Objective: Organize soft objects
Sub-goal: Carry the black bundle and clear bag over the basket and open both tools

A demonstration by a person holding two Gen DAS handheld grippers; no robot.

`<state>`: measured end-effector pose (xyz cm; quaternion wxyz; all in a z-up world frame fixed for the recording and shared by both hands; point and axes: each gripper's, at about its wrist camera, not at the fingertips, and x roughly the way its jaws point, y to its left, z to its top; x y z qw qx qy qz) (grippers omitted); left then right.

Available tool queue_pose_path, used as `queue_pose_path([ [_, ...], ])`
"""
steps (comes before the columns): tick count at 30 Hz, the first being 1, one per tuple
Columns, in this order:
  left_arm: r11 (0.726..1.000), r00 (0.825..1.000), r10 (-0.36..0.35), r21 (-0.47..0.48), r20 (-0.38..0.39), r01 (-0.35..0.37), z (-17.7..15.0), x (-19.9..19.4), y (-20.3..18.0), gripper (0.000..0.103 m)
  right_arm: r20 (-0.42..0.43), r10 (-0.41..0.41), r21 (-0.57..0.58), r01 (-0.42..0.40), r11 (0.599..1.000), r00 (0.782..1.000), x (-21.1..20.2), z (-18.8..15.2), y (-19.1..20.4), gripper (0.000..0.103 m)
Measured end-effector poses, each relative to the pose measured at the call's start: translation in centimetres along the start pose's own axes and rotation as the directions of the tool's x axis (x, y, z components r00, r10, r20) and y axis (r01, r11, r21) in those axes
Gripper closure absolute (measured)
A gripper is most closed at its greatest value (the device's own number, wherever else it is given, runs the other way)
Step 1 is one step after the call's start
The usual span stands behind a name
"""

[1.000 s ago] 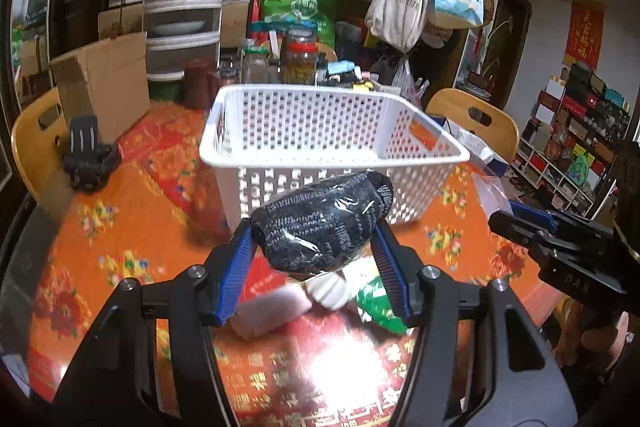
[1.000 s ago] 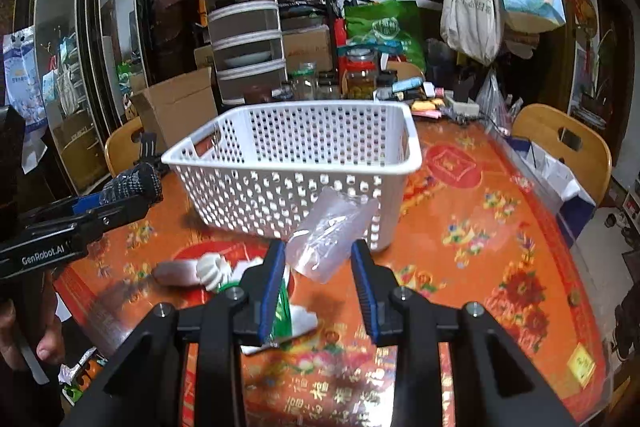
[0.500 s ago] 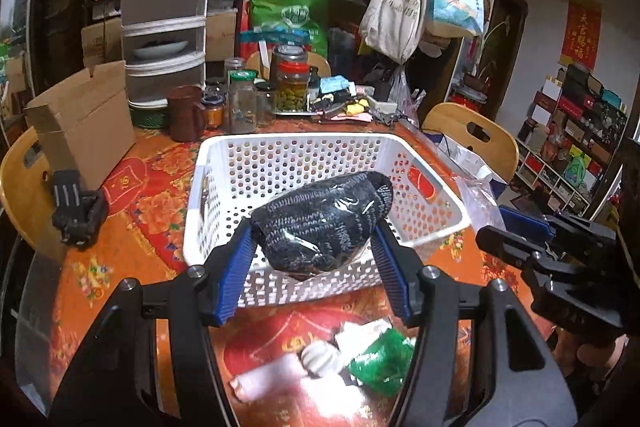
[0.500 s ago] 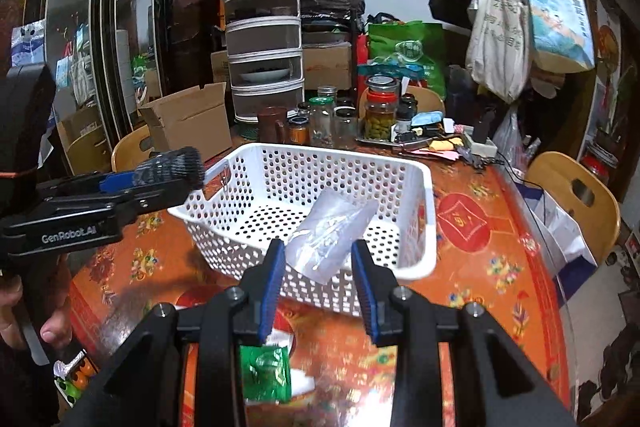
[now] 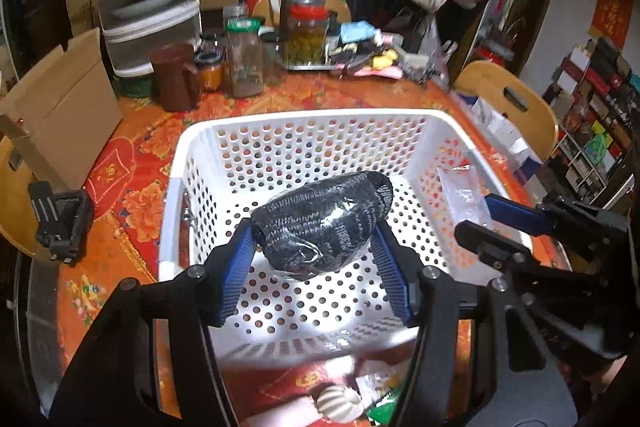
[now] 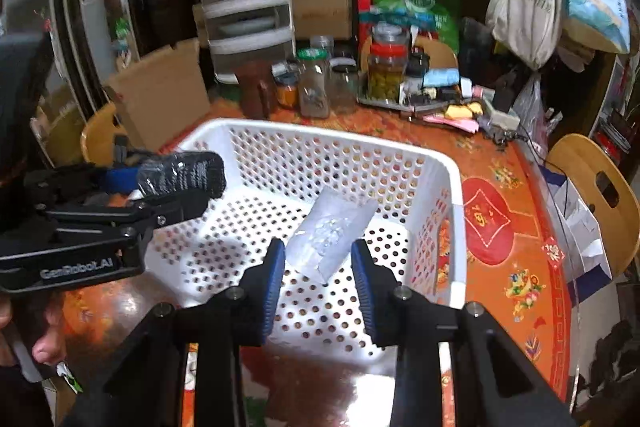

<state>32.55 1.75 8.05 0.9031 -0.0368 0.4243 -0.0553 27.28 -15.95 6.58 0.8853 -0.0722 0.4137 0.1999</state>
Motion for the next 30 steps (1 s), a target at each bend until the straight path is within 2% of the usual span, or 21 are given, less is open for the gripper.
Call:
queue_pose_path([
  [8, 1.0, 0.986, 0.017, -0.021, -0.166, -0.021, 1.2, 6.4, 0.9, 0.046, -0.129, -0.011, 0.02, 0.013, 1.0, 0.992, 5.3, 0.7, -1.6, 0.07],
  [14, 0.998, 0.969, 0.051, -0.015, -0.242, -0.056, 1.1, 9.5, 1.4, 0.046, -0.198, -0.008, 0.015, 0.011, 1.0, 0.98, 7.5, 0.6, -2.2, 0.07],
  [19, 0.998, 0.96, 0.058, -0.002, -0.273, -0.061, 0.7, 10.8, 1.1, 0.046, -0.232, -0.015, -0.009, 0.013, 1.0, 0.973, 8.8, 0.5, -2.1, 0.07],
  [27, 0.999, 0.963, 0.018, -0.034, -0.269, -0.028, 0.5, 10.8, 1.2, 0.044, -0.243, 0.0, -0.008, -0.002, 1.0, 0.97, 9.1, 0.3, -1.9, 0.068],
  [30, 0.999, 0.967, 0.009, -0.041, -0.255, -0.02, 0.5, 10.4, 1.2, 0.038, -0.223, 0.013, 0.004, -0.012, 1.0, 0.975, 8.7, 0.4, -2.0, 0.051],
])
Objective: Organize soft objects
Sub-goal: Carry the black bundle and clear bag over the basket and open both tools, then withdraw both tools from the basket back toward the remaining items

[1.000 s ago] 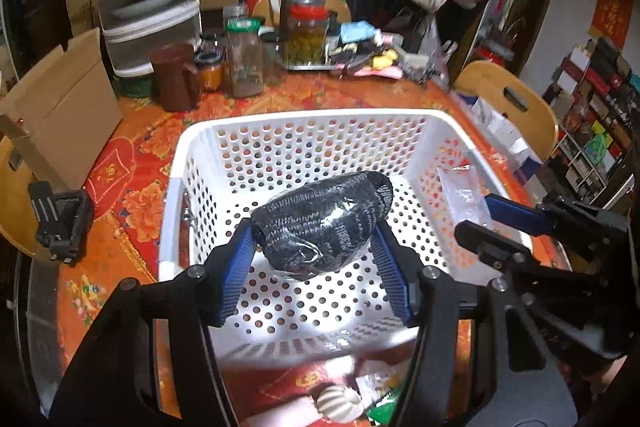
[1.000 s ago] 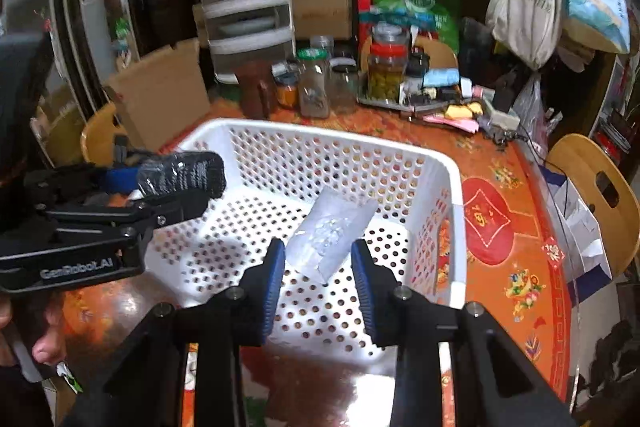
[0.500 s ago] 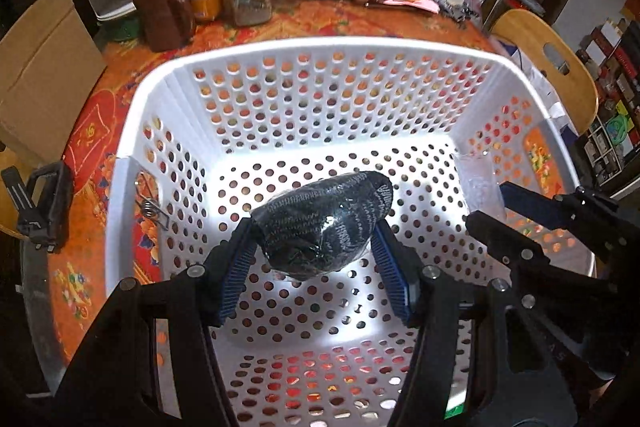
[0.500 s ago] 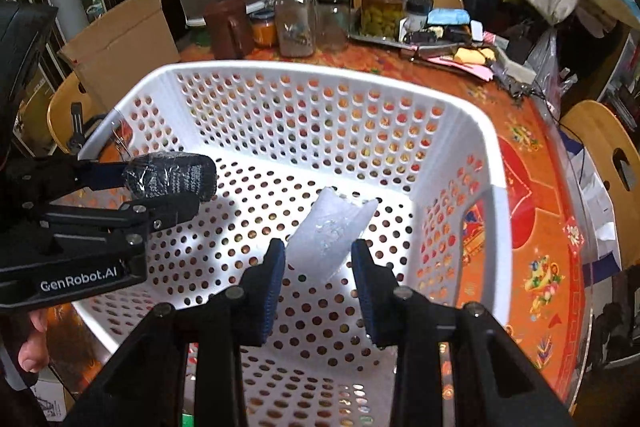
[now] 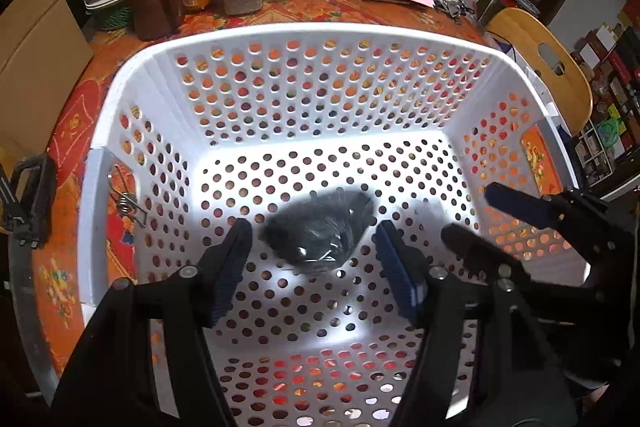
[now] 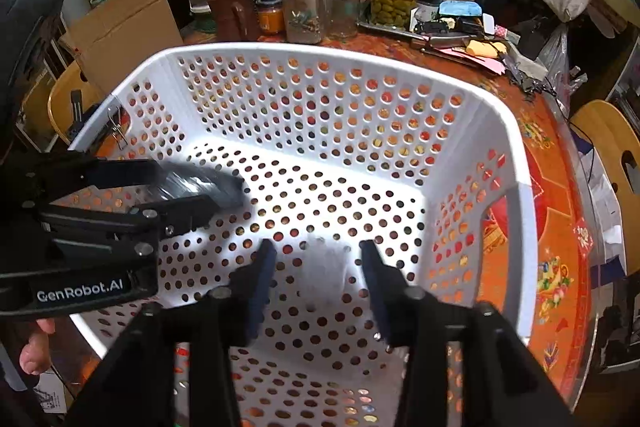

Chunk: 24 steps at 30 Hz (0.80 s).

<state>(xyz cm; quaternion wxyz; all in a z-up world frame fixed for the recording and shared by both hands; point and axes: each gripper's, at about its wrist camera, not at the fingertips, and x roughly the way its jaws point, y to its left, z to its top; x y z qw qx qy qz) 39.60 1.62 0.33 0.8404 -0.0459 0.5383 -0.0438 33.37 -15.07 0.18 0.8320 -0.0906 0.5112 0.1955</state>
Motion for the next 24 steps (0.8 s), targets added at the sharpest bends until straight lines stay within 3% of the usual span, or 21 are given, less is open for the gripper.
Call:
queue_pose_path([
  [1, 1.0, 1.0, -0.004, 0.0, 0.01, 0.004, 0.0, -0.3, 0.0, 0.035, 0.009, 0.007, 0.002, -0.007, 1.0, 1.0, -0.3, -0.1, 0.0, 0.043],
  [4, 0.999, 0.999, -0.033, -0.006, 0.041, 0.033, 0.0, -1.6, 0.2, 0.024, 0.03, 0.012, -0.009, -0.012, 1.0, 0.999, -1.0, -0.2, 0.4, 0.036],
  [6, 0.999, 0.998, -0.038, -0.003, 0.058, 0.039, 0.0, -2.4, 0.2, 0.016, 0.049, 0.008, -0.016, -0.007, 1.0, 0.999, -1.9, -0.3, 0.7, 0.018],
  [8, 1.0, 0.996, -0.023, 0.009, 0.091, 0.023, -0.1, -3.6, 0.2, 0.007, 0.069, 0.015, -0.017, -0.014, 1.0, 0.997, -2.7, -0.5, 0.8, 0.01],
  [14, 1.0, 0.986, -0.014, 0.018, 0.165, 0.011, -0.5, -7.0, 0.2, 0.0, 0.117, 0.006, -0.009, -0.005, 1.0, 0.993, -4.9, -1.6, 0.7, 0.001],
  [18, 0.999, 0.977, -0.037, 0.031, 0.21, 0.031, -1.5, -9.4, -0.1, 0.0, 0.168, -0.01, -0.009, 0.012, 1.0, 0.986, -6.4, -2.8, 0.5, 0.0],
  [20, 0.999, 0.965, -0.012, 0.036, 0.262, 0.002, -2.5, -11.3, -0.4, 0.0, 0.178, -0.001, -0.004, 0.002, 1.0, 0.984, -7.0, -3.3, 0.5, 0.0],
  [24, 0.999, 0.955, -0.017, 0.044, 0.296, 0.004, -4.4, -14.2, -0.7, 0.0, 0.206, -0.011, 0.006, 0.01, 1.0, 0.978, -8.4, -4.5, 0.5, 0.0],
])
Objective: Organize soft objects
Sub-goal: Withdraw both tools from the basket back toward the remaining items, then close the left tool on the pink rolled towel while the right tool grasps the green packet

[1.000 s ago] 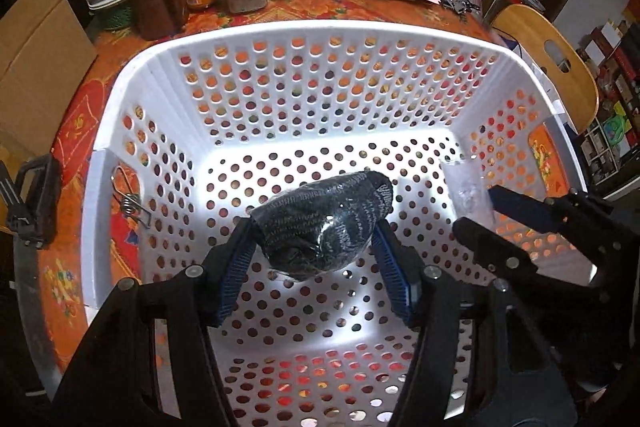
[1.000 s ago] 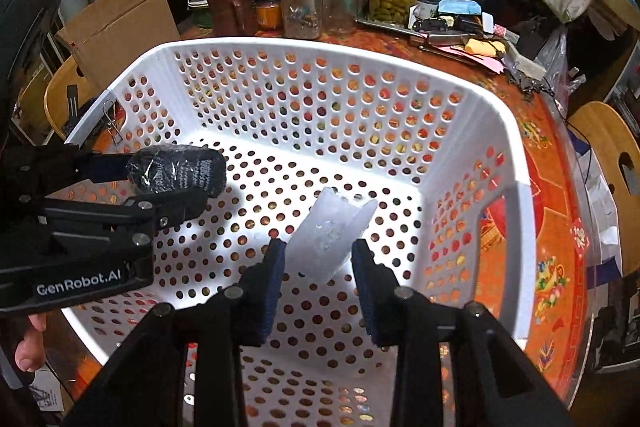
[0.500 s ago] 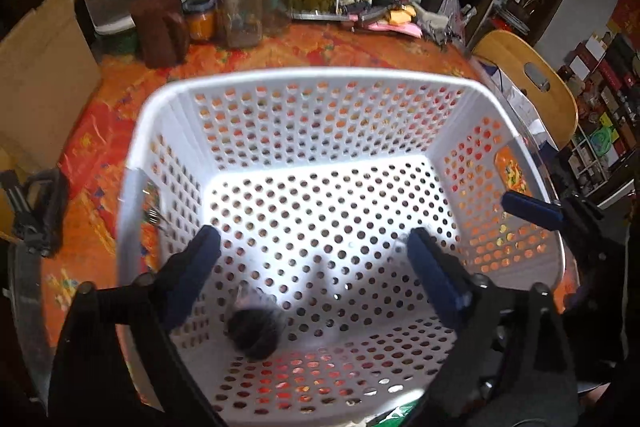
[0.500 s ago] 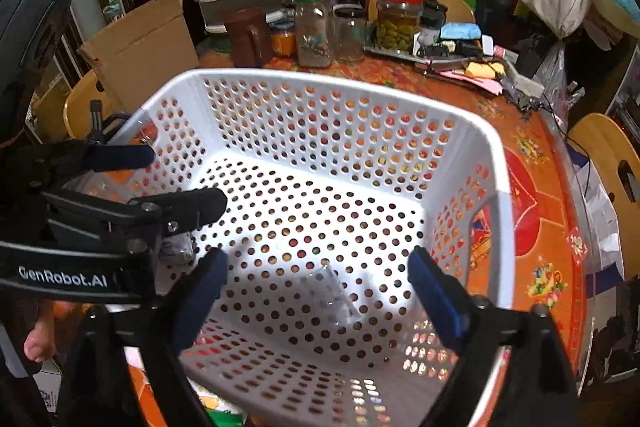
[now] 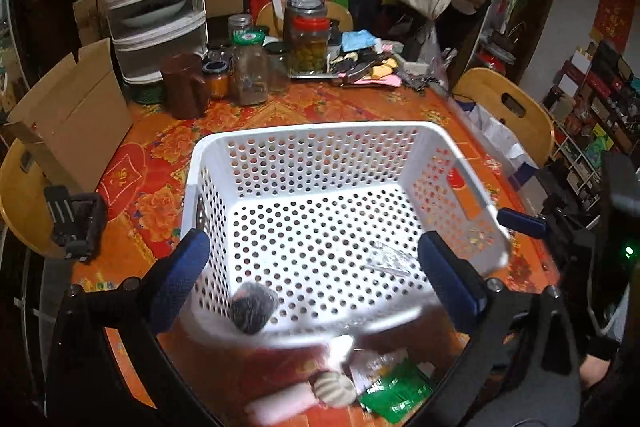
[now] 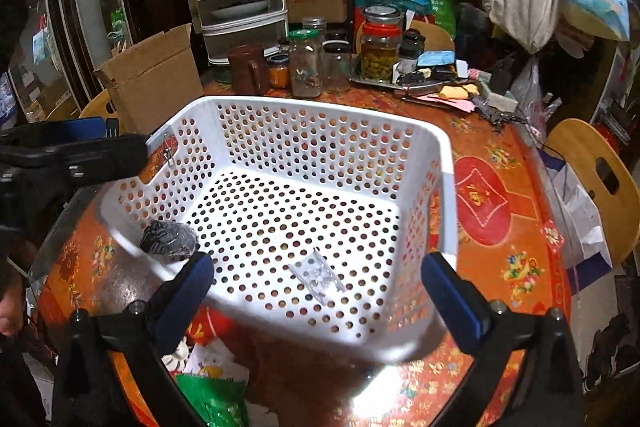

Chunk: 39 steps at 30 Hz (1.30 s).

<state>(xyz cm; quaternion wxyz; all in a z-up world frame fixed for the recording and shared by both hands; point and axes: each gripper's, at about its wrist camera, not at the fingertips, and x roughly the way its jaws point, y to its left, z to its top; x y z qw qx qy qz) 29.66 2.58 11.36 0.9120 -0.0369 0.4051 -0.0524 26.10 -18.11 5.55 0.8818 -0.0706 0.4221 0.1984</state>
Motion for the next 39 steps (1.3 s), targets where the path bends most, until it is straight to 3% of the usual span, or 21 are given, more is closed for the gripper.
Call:
queue_pose_path([
  [10, 0.998, 0.997, 0.008, 0.056, 0.07, -0.012, -5.1, -6.8, 0.0, 0.0, 0.089, 0.004, 0.02, -0.006, 1.0, 0.996, -5.5, -2.7, 0.5, 0.0],
  [17, 0.998, 0.994, -0.005, 0.064, 0.107, -0.001, -9.9, -9.5, 0.6, 0.0, 0.126, 0.006, 0.011, -0.007, 1.0, 0.992, -8.1, -6.9, 1.6, 0.0],
  [21, 1.0, 0.991, -0.004, 0.03, 0.135, 0.0, -13.8, -10.1, 1.7, 0.0, 0.152, 0.045, 0.034, -0.05, 0.998, 0.987, -8.8, -10.3, 2.4, 0.0],
  [24, 1.0, 0.991, 0.006, 0.006, 0.133, -0.007, -16.8, -9.0, 2.5, 0.0, 0.175, 0.042, 0.027, -0.047, 0.999, 0.984, -8.1, -13.7, 3.9, 0.0],
  [28, 1.0, 0.999, 0.01, 0.003, 0.038, -0.01, -20.9, -5.2, 3.5, 0.0, 0.123, 0.109, 0.032, -0.114, 0.993, 0.986, -5.5, -16.7, 5.7, 0.0],
  [31, 0.999, 0.999, 0.043, 0.013, -0.006, -0.042, -22.8, -2.5, 4.0, 0.0, 0.096, 0.112, 0.036, -0.116, 0.993, 0.989, -3.8, -17.8, 6.2, 0.001],
  [39, 0.999, 0.997, 0.045, 0.026, -0.064, -0.043, -23.3, 1.6, 4.6, 0.0, 0.075, 0.1, 0.023, -0.102, 0.994, 0.992, -1.4, -17.4, 7.4, 0.015],
])
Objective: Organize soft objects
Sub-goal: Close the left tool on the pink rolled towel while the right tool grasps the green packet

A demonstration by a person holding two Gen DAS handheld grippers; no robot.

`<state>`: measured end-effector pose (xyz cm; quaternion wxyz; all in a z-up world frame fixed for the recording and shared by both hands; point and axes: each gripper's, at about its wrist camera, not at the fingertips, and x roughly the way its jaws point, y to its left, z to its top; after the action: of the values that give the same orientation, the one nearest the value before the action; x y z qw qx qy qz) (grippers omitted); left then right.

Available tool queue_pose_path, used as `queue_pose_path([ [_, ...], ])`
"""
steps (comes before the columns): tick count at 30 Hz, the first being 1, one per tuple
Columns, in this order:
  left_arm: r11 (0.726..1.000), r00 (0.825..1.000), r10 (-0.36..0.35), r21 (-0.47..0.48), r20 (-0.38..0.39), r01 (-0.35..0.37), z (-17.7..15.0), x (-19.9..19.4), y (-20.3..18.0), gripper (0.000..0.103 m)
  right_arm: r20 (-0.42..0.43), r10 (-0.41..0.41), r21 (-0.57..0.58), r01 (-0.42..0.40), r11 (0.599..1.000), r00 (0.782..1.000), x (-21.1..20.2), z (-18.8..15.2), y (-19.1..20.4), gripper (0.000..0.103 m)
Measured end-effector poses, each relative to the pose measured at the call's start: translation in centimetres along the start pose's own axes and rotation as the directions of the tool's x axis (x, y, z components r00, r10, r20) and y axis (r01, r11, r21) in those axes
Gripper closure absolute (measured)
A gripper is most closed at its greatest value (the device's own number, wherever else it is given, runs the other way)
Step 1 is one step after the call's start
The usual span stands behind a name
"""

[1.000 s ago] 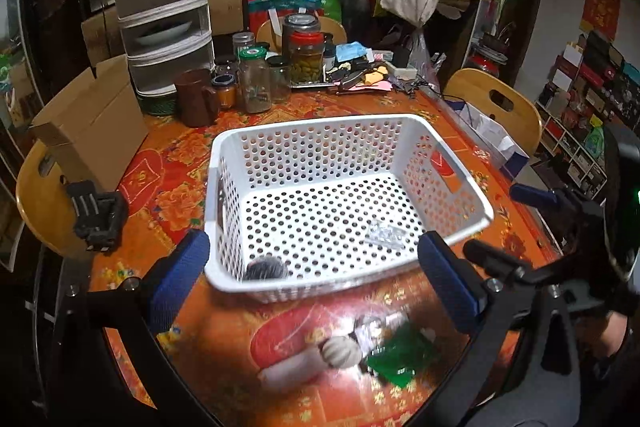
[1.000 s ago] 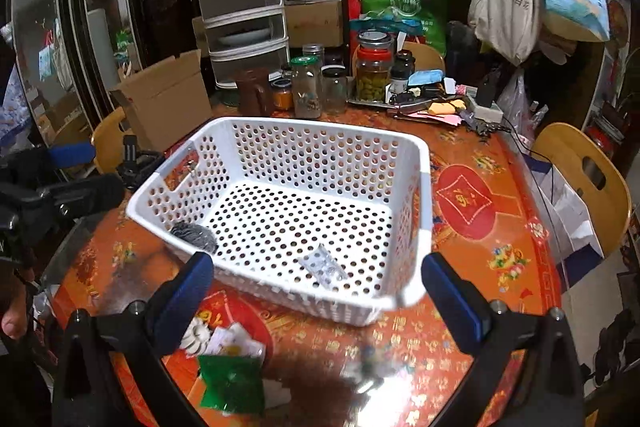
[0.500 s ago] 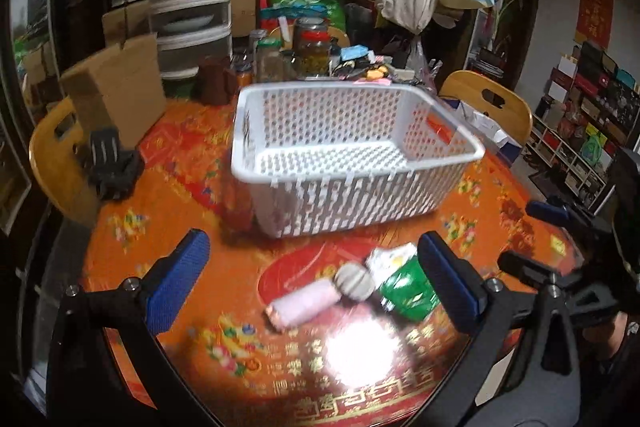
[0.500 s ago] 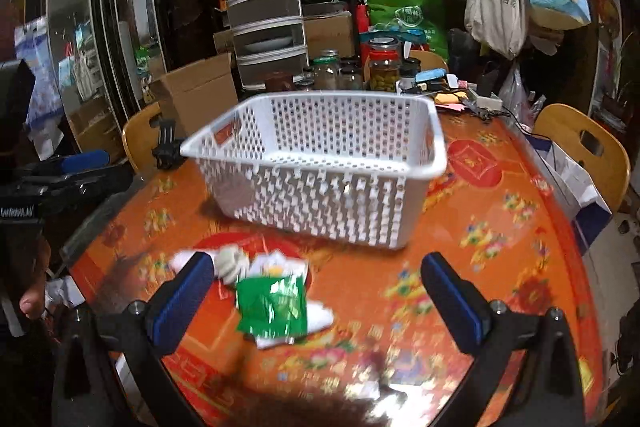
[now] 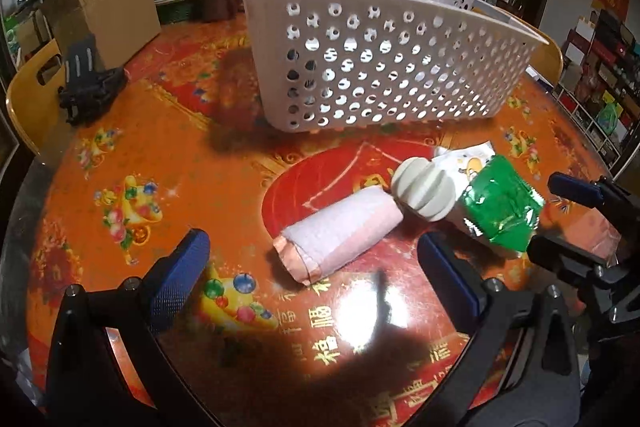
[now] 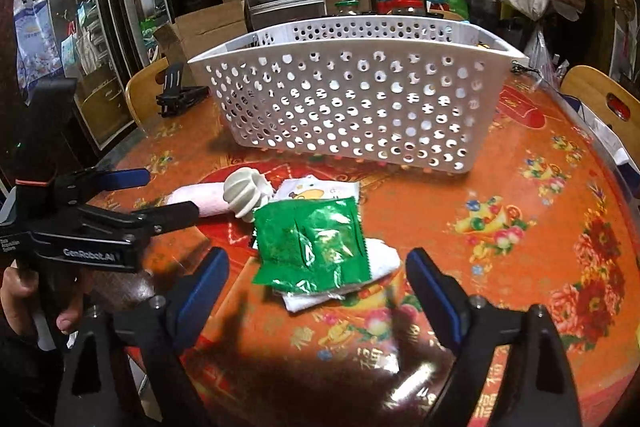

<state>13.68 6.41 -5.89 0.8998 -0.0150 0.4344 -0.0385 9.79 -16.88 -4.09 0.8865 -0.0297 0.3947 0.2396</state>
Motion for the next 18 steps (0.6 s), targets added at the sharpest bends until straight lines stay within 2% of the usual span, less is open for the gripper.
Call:
queue_pose_path([
  [9, 0.999, 0.999, -0.001, 0.034, -0.048, 0.002, 1.0, 3.3, -0.5, 0.005, -0.03, -0.011, -0.025, 0.01, 1.0, 0.999, 1.9, 0.7, 0.3, 0.03],
  [12, 0.999, 0.998, 0.0, 0.04, -0.065, 0.002, 1.1, 4.0, -0.8, 0.013, -0.036, -0.007, -0.022, 0.006, 1.0, 0.999, 2.3, 0.7, 0.1, 0.031],
  [18, 0.998, 0.999, -0.009, 0.055, -0.047, 0.012, 0.9, 3.5, -1.2, 0.027, -0.036, -0.016, -0.032, 0.015, 0.999, 0.999, 2.6, 0.6, -0.1, 0.037],
])
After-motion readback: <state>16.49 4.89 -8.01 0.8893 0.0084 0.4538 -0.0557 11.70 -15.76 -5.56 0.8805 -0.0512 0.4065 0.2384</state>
